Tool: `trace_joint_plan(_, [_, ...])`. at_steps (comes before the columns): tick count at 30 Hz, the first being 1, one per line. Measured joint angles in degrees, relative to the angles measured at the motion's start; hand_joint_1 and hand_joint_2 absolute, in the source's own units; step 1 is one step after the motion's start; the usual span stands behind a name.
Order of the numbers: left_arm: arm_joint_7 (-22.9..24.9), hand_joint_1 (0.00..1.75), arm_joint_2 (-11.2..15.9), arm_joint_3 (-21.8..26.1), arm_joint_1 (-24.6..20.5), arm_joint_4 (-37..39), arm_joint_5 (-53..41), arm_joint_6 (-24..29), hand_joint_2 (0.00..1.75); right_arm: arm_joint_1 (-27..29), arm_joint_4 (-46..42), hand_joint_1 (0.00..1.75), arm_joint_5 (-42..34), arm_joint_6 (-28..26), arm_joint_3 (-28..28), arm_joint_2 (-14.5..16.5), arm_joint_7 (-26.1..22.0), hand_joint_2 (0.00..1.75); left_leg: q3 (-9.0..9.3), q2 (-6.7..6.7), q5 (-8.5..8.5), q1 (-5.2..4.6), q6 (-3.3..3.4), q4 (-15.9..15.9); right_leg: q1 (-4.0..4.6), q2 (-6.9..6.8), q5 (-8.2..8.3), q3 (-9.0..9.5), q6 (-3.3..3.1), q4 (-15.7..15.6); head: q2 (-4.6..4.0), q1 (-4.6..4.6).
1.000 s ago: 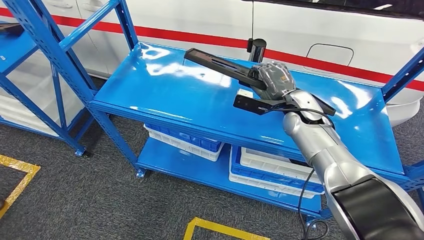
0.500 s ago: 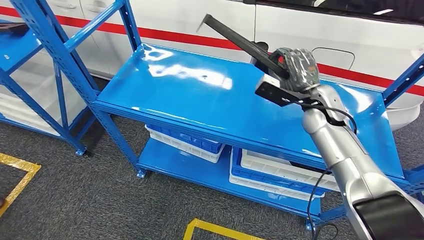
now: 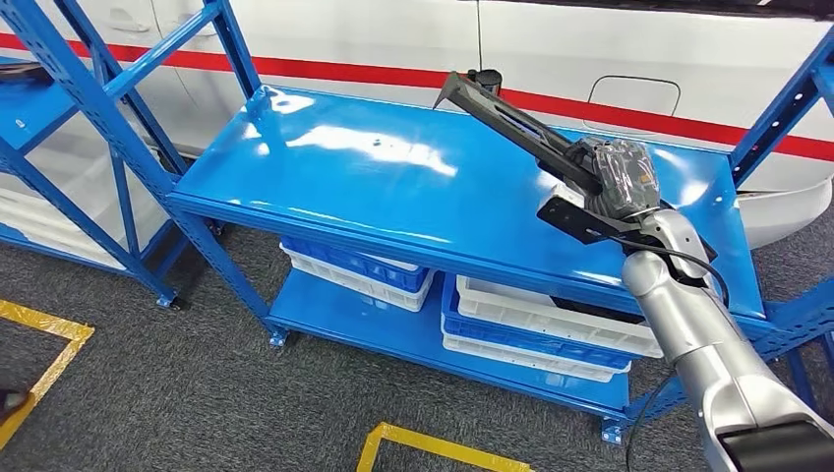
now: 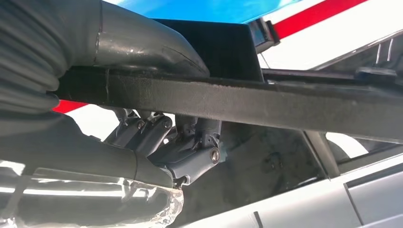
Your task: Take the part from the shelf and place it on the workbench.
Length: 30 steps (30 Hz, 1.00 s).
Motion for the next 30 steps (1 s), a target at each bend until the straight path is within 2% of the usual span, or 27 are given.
trace_joint_plan(2, [0.0,0.0,0.0,-0.2,-0.1,0.0,-0.1,0.0,1.75,0.0,-0.2,1.75,0.0,0.0,-0.2,-0.1,0.0,1.75,-1.86,0.3,-5.28,-0.05,-0.11,6.4,0.48,-0.11,0.69,-0.78,-0.99,0.0,0.0,-0.1])
trace_joint_plan(3, [0.0,0.0,0.0,-0.2,-0.1,0.0,-0.2,0.0,1.75,0.2,-0.2,1.75,0.0,0.1,-0.3,-0.2,0.0,1.75,-2.69,0.32,-7.34,-0.09,-0.05,9.9,0.78,-0.17,1.01,-1.19,-1.31,0.0,-0.01,-0.12])
trace_joint_plan(4, [0.0,0.0,0.0,-0.2,-0.2,0.0,-0.3,0.0,1.75,0.3,-0.3,1.75,0.0,0.3,-0.4,-0.3,0.0,1.75,-2.92,0.33,-8.32,-0.15,0.16,12.4,1.11,-0.23,1.34,-1.6,-1.52,0.0,-0.01,-0.12])
trace_joint_plan(5, [0.1,0.0,0.0,-0.3,-0.2,0.0,-0.3,0.0,1.75,0.5,-0.3,1.75,0.0,0.5,-0.6,-0.3,0.0,1.75,-2.41,0.33,-8.31,-0.26,0.49,13.2,1.44,-0.26,1.68,-2.0,-1.65,0.0,-0.01,-0.1])
trace_joint_plan(6, [0.1,0.0,0.0,-0.3,-0.2,0.0,-0.4,0.0,1.75,0.7,-0.4,1.75,0.0,0.6,-0.8,-0.4,0.0,1.75,-0.85,0.33,-7.44,-0.47,1.02,12.0,1.76,-0.27,2.03,-2.41,-1.72,0.0,-0.01,-0.1])
trace_joint_plan(7, [0.1,0.0,0.0,-0.3,-0.2,0.0,-0.4,0.0,1.75,0.8,-0.6,1.75,0.0,0.7,-0.9,-0.5,0.0,1.75,1.62,0.3,-6.24,-0.8,1.77,9.1,2.01,-0.26,2.35,-2.75,-1.76,0.0,-0.01,-0.1])
trace_joint_plan(8, [0.1,0.0,0.1,-0.3,-0.2,0.0,-0.4,0.0,1.75,0.8,-0.8,1.75,0.1,0.7,-1.1,-0.5,0.0,1.75,4.33,0.31,-5.73,-1.19,2.65,5.3,2.17,-0.27,2.65,-2.99,-1.73,0.0,-0.01,-0.07])
trace_joint_plan(9, [0.1,0.0,0.1,-0.3,-0.3,0.0,-0.4,0.0,1.75,0.9,-0.9,1.75,0.1,0.8,-1.3,-0.6,0.0,1.75,6.64,0.38,-5.32,-1.59,3.23,2.0,2.27,-0.31,2.96,-3.15,-1.58,0.0,-0.01,-0.03])
trace_joint_plan(10, [0.1,0.0,0.1,-0.3,-0.4,-0.1,-0.4,0.0,1.75,0.9,-1.1,1.75,0.1,0.9,-1.4,-0.7,0.0,1.75,8.1,0.43,-5.27,-1.97,3.62,-0.3,2.23,-0.39,3.24,-3.21,-1.33,-0.1,0.0,-0.03])
trace_joint_plan(11, [0.1,0.0,0.2,-0.3,-0.4,-0.1,-0.4,0.0,1.75,0.9,-1.2,1.75,0.1,1.0,-1.4,-0.8,0.0,1.75,8.66,0.5,-5.37,-2.29,3.76,-1.4,2.08,-0.48,3.59,-3.25,-0.99,-0.2,0.01,-0.03])
trace_joint_plan(12, [0.1,0.0,0.2,-0.3,-0.4,-0.1,-0.4,0.0,1.75,1.0,-1.2,1.75,0.1,1.1,-1.5,-0.9,0.0,1.75,8.62,0.54,-4.85,-2.55,3.71,-1.8,1.95,-0.56,3.98,-3.26,-0.56,-0.4,0.0,-0.07])
trace_joint_plan(14, [0.1,0.0,0.3,-0.3,-0.5,-0.1,-0.4,-0.1,1.75,1.3,-1.2,1.75,0.2,1.2,-1.5,-1.0,0.0,1.75,8.51,0.77,-3.29,-2.46,3.87,-3.4,1.9,-0.63,4.02,-3.8,-0.06,-0.4,0.0,-0.07])
trace_joint_plan(15, [0.1,0.0,0.2,-0.3,-0.5,-0.1,-0.4,-0.1,1.75,1.4,-1.2,1.75,0.2,1.3,-1.6,-1.1,0.0,1.75,8.25,0.91,-2.28,-2.3,4.0,-4.2,2.01,-0.65,2.9,-4.46,-0.12,0.5,-0.01,0.04])
trace_joint_plan(16, [0.1,0.0,0.2,-0.3,-0.6,-0.1,-0.4,-0.1,1.75,1.4,-1.2,1.75,0.2,1.3,-1.7,-1.3,0.0,1.75,7.84,1.05,-1.35,-2.13,4.05,-4.8,2.07,-0.66,1.01,-5.35,-0.37,2.6,0.0,0.15])
trace_joint_plan(18, [0.1,0.0,0.1,-0.3,-0.7,-0.1,-0.4,-0.1,1.75,1.6,-1.3,1.75,0.3,1.4,-1.8,-1.5,0.0,1.75,6.47,1.07,-0.12,-2.22,4.2,-5.0,1.92,-0.67,-3.35,-7.12,-0.67,9.1,-0.01,0.3])
trace_joint_plan(19, [0.0,0.0,0.0,-0.3,-0.7,-0.1,-0.5,-0.2,1.75,1.7,-1.3,1.75,0.3,1.4,-1.9,-1.6,0.0,1.75,5.76,1.08,0.4,-2.25,4.15,-5.0,1.77,-0.68,-4.49,-7.49,-0.45,12.0,0.0,0.3])
trace_joint_plan(20, [0.0,0.0,0.0,-0.3,-0.7,-0.1,-0.5,-0.2,1.75,1.9,-1.3,1.75,0.4,1.4,-1.9,-1.7,0.1,1.75,5.02,1.09,0.93,-2.22,4.04,-4.9,1.62,-0.69,-4.64,-7.2,0.06,13.5,-0.01,0.29])
trace_joint_plan(21, [0.0,0.0,-0.1,-0.3,-0.7,-0.1,-0.5,-0.2,1.75,2.1,-1.3,1.75,0.5,1.4,-2.0,-1.7,0.1,1.75,4.26,1.11,1.45,-2.15,3.87,-4.8,1.46,-0.71,-3.94,-6.04,0.76,13.1,-0.01,0.3])
trace_joint_plan(22, [0.0,0.0,-0.2,-0.3,-0.7,-0.1,-0.5,-0.2,1.75,2.2,-1.4,1.75,0.6,1.4,-2.1,-1.8,0.1,1.75,3.49,1.12,1.91,-2.05,3.62,-4.6,1.27,-0.75,-2.7,-3.83,1.49,10.6,-0.01,0.29])
trace_joint_plan(23, [0.0,0.0,-0.3,-0.3,-0.7,-0.1,-0.5,-0.2,1.75,2.3,-1.5,1.75,0.7,1.4,-2.2,-1.8,0.1,1.75,2.72,1.13,2.3,-1.98,3.32,-4.2,1.09,-0.79,-2.09,-1.21,2.03,6.8,-0.01,0.3])
trace_joint_plan(24, [0.0,0.0,-0.3,-0.3,-0.7,-0.1,-0.6,-0.2,1.75,2.3,-1.8,1.75,0.8,1.4,-2.4,-1.9,0.1,1.75,1.94,1.11,2.62,-1.97,2.99,-3.7,1.21,-0.77,-1.99,1.43,2.2,3.0,-0.01,0.32])
trace_joint_plan(25, [0.0,0.0,-0.3,-0.3,-0.8,-0.1,-0.6,-0.2,1.75,2.3,-2.0,1.75,0.9,1.4,-2.5,-2.0,0.2,1.75,1.37,1.08,2.91,-2.05,2.64,-3.2,1.35,-0.73,-2.23,3.2,2.07,0.1,0.0,0.27])
trace_joint_plan(26, [0.0,0.0,-0.3,-0.3,-0.8,-0.1,-0.6,-0.2,1.75,2.4,-2.2,1.75,1.0,1.3,-2.6,-2.0,0.2,1.75,0.98,1.01,3.2,-2.17,2.37,-2.9,1.55,-0.68,-2.76,4.0,1.69,-1.4,0.0,0.25])
trace_joint_plan(27, [0.0,0.0,-0.3,-0.3,-0.8,-0.1,-0.6,-0.2,1.75,2.5,-2.4,1.75,1.1,1.3,-2.7,-2.1,0.3,1.75,0.73,0.93,3.54,-2.26,2.16,-2.7,1.75,-0.63,-2.75,4.17,1.25,-1.7,0.01,0.16])
trace_joint_plan(28, [0.0,0.0,-0.3,-0.3,-0.8,-0.1,-0.6,-0.2,1.75,2.7,-2.5,1.75,1.1,1.3,-2.7,-2.1,0.4,1.75,0.58,0.84,3.82,-2.22,1.98,-2.7,1.52,-0.67,-2.42,3.66,0.73,-1.5,0.01,0.08])
trace_joint_plan(29, [0.0,0.0,-0.2,-0.3,-0.8,-0.1,-0.6,-0.2,1.75,2.7,-2.5,1.75,1.2,1.3,-2.7,-2.1,0.4,1.75,0.22,0.75,3.36,-2.08,1.75,-2.3,1.35,-0.75,-2.0,3.36,0.1,-1.5,0.0,0.04])
trace_joint_plan(30, [0.0,0.0,-0.2,-0.3,-0.8,-0.1,-0.6,-0.2,1.75,2.8,-2.6,1.75,1.2,1.3,-2.7,-2.1,0.5,1.75,-0.31,0.68,1.92,-1.91,1.44,-1.2,1.19,-0.83,-1.47,2.91,-0.61,-1.5,0.0,-0.08])
